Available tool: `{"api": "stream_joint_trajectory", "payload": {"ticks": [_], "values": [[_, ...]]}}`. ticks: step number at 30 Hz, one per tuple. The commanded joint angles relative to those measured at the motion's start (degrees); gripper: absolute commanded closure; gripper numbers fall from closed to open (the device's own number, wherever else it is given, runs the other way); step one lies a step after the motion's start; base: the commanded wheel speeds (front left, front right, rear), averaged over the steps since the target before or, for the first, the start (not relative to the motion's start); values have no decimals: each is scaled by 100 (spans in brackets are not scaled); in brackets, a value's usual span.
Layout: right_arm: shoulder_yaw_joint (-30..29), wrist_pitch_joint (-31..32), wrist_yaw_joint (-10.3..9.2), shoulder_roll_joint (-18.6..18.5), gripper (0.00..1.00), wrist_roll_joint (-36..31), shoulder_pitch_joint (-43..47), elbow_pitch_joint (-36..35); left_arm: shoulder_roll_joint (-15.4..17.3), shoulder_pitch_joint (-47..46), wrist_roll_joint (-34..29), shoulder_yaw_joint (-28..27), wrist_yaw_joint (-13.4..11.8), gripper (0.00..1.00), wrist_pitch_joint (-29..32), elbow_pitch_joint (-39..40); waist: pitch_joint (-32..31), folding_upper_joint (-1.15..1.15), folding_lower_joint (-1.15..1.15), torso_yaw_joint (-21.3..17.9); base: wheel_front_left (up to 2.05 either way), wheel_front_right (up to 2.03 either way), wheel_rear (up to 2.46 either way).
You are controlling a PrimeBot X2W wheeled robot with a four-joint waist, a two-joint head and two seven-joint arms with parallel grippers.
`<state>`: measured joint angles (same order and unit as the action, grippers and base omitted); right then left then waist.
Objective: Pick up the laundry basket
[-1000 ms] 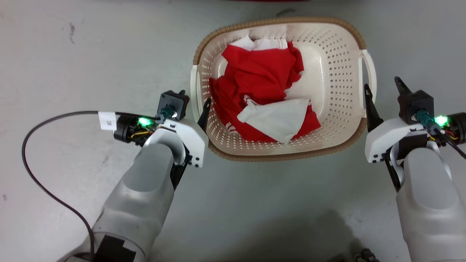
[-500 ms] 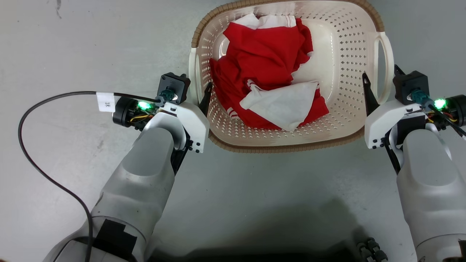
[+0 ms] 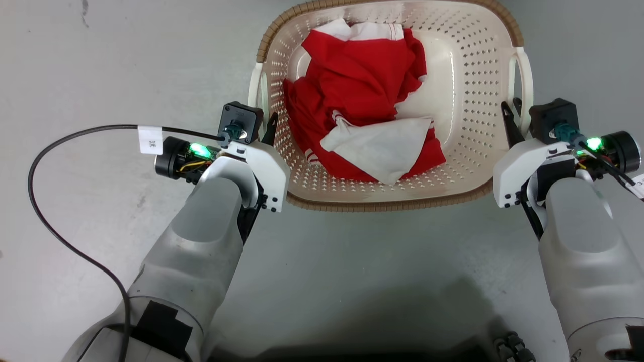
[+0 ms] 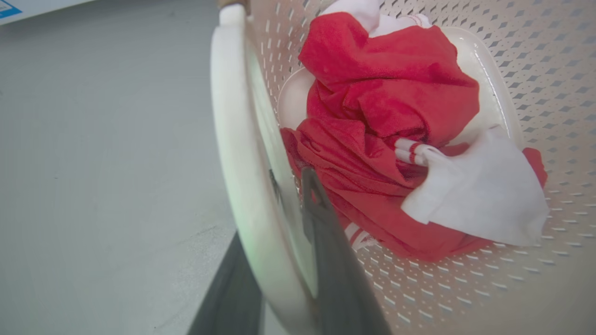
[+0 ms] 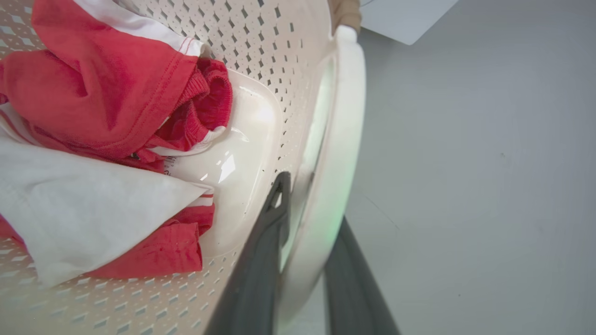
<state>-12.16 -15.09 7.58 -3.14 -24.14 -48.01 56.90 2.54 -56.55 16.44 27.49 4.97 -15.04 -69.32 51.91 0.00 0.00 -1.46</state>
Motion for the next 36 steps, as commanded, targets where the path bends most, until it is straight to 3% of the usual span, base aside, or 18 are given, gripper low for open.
{"api": "stream_joint_trajectory", "payload": {"ticks": [1,17,29,36], "values": [[-40,-11,-16,-121,100,-67,27,36,56,71,1,86,28,100,-22,-16,-133,0,0,7,0,0,0],[-109,8,-15,-39,100,-289,596,1086,79,857,424,319,67,100,79,-366,-1853,0,0,-46,0,0,0],[533,170,-14,-32,100,228,1169,1664,72,1681,740,475,159,100,497,-430,-3317,0,0,31,0,0,0],[1391,535,-13,-32,100,948,1662,1705,214,2082,856,531,201,100,906,-443,-4143,0,0,9,0,0,0]]}}
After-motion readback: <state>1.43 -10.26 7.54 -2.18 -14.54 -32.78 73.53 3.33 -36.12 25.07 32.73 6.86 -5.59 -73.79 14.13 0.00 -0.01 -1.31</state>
